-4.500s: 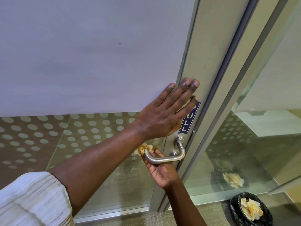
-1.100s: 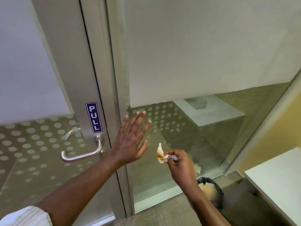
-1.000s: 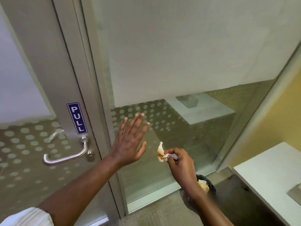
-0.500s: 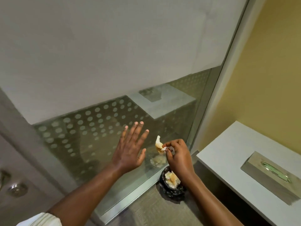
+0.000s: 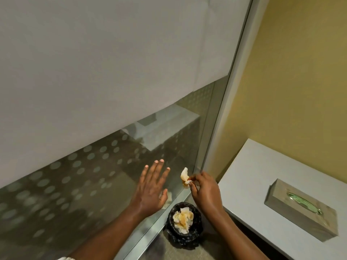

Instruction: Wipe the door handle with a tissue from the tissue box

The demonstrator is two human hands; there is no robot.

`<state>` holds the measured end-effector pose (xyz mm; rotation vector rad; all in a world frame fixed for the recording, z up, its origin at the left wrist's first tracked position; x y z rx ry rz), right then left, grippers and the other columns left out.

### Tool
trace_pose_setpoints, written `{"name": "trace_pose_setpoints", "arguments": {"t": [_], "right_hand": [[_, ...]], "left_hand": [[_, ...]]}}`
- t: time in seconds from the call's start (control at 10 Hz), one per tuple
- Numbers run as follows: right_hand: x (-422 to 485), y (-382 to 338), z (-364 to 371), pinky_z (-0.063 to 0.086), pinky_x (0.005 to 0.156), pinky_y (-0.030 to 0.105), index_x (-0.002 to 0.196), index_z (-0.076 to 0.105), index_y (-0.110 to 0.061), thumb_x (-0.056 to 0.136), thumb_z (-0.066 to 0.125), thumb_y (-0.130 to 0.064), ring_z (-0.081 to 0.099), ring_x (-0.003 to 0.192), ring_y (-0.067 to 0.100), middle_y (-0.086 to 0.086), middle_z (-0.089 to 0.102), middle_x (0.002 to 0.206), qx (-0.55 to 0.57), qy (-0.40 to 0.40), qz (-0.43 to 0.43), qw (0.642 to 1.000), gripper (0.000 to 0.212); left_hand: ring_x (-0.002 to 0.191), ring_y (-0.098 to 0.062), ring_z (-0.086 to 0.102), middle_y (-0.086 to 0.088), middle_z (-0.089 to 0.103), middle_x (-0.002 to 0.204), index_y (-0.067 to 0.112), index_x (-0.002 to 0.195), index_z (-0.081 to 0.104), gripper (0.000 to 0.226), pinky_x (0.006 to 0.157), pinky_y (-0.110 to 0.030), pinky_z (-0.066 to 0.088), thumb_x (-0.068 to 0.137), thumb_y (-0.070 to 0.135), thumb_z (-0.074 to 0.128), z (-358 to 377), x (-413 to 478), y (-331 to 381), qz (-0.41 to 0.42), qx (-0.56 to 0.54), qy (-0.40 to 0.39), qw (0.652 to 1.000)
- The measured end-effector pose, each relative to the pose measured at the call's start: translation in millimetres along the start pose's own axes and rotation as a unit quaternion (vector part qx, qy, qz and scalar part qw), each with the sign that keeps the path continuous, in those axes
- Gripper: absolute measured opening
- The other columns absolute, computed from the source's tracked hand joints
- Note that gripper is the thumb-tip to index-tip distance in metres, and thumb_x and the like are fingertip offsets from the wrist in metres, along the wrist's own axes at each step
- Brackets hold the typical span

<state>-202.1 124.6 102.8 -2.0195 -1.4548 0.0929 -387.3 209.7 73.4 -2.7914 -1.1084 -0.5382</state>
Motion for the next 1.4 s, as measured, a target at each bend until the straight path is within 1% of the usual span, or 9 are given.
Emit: {"name": "trace_pose_setpoints", "arguments": {"t": [0.3, 0.5, 0.6, 0.7, 0.9, 1.0, 1.1, 1.3, 1.4], "right_hand": [[29, 89, 93, 0.046, 0.072, 0.026, 0.102, 0.068, -0.019, 0.096, 0.062, -0.022, 0.055, 0.085, 0.012, -0.001, 0.067, 0.097, 0.048, -0.024, 0.067, 0.996, 0.009], [20, 178, 195, 0.042, 0.067, 0.017, 0.103, 0.059, -0.022, 0.1, 0.056, -0.022, 0.055, 0.082, 0.004, -0.006, 0.061, 0.094, 0.115, -0.019, 0.083, 0.99, 0.004], [14, 222, 238, 0.038, 0.067, 0.014, 0.098, 0.055, -0.019, 0.099, 0.057, -0.015, 0.053, 0.082, 0.009, -0.002, 0.057, 0.094, 0.128, -0.011, 0.098, 0.987, 0.005], [3, 269, 292, 0.036, 0.066, 0.015, 0.094, 0.056, -0.012, 0.096, 0.058, -0.008, 0.051, 0.08, 0.014, 0.002, 0.054, 0.095, 0.109, -0.009, 0.106, 0.988, 0.005], [-37, 365, 420, 0.05, 0.084, 0.038, 0.114, 0.059, -0.014, 0.1, 0.054, -0.024, 0.063, 0.101, 0.032, 0.01, 0.058, 0.116, 0.048, -0.122, 0.216, 0.968, 0.018], [-59, 391, 470, 0.043, 0.103, 0.034, 0.141, 0.052, -0.017, 0.097, 0.057, -0.03, 0.055, 0.128, 0.029, 0.008, 0.058, 0.139, 0.025, -0.261, 0.223, 0.939, 0.046], [-75, 404, 491, 0.04, 0.108, 0.033, 0.15, 0.041, -0.017, 0.093, 0.062, -0.037, 0.048, 0.136, 0.027, 0.007, 0.05, 0.149, 0.017, -0.309, 0.224, 0.924, 0.064], [-73, 398, 478, 0.038, 0.115, 0.039, 0.154, 0.033, -0.021, 0.094, 0.063, -0.041, 0.039, 0.144, 0.027, 0.005, 0.037, 0.159, -0.007, -0.305, 0.197, 0.932, 0.071], [-63, 373, 453, 0.034, 0.118, 0.041, 0.156, 0.029, -0.022, 0.096, 0.061, -0.042, 0.031, 0.148, 0.027, 0.006, 0.028, 0.164, -0.017, -0.289, 0.175, 0.941, 0.071]], "left_hand": [[0.154, -0.036, 0.037, -0.019, 0.036, 0.167, 0.012, 0.155, 0.047, 0.073, 0.124, -0.051, 0.015, 0.088, 0.04, 0.049, 144, 25, 5, -0.031, -0.056, -0.086, 0.994], [0.153, -0.037, 0.037, -0.02, 0.036, 0.167, 0.011, 0.156, 0.05, 0.081, 0.123, -0.048, 0.009, 0.084, 0.033, 0.079, 282, 8, 14, -0.045, -0.056, -0.108, 0.992], [0.156, -0.037, 0.031, -0.019, 0.032, 0.169, 0.011, 0.158, 0.047, 0.08, 0.125, -0.046, 0.003, 0.087, 0.035, 0.077, 335, -3, 18, -0.053, -0.061, -0.134, 0.988], [0.155, -0.037, 0.034, -0.02, 0.035, 0.167, 0.011, 0.156, 0.05, 0.069, 0.124, -0.046, 0.007, 0.094, 0.041, 0.053, 394, -20, 18, -0.064, -0.061, -0.15, 0.985], [0.149, -0.033, 0.035, -0.021, 0.047, 0.159, 0.01, 0.148, 0.057, 0.073, 0.125, -0.043, 0.004, 0.084, 0.045, 0.048, 491, -53, 15, -0.071, -0.059, -0.197, 0.976], [0.147, -0.036, 0.047, -0.021, 0.048, 0.159, 0.01, 0.15, 0.056, 0.077, 0.124, -0.043, 0.007, 0.082, 0.044, 0.051, 522, -71, 12, -0.078, -0.067, -0.219, 0.97], [0.143, -0.042, 0.05, -0.025, 0.049, 0.156, 0.004, 0.148, 0.058, 0.074, 0.124, -0.049, 0.011, 0.083, 0.039, 0.051, 541, -86, 13, -0.069, -0.063, -0.222, 0.971], [0.144, -0.042, 0.049, -0.027, 0.049, 0.155, 0.003, 0.145, 0.061, 0.071, 0.123, -0.047, 0.01, 0.082, 0.036, 0.059, 531, -87, 18, -0.066, -0.049, -0.207, 0.975], [0.14, -0.04, 0.055, -0.025, 0.053, 0.153, 0.005, 0.143, 0.064, 0.079, 0.122, -0.044, 0.007, 0.073, 0.037, 0.082, 507, -72, 22, -0.072, -0.031, -0.195, 0.978]]}}
Point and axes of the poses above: each hand's wrist, its own x-axis towards the middle knuckle, its own z-axis out of the palm, y = z × x, the point moved 4 cm from there along x, towards the middle knuckle
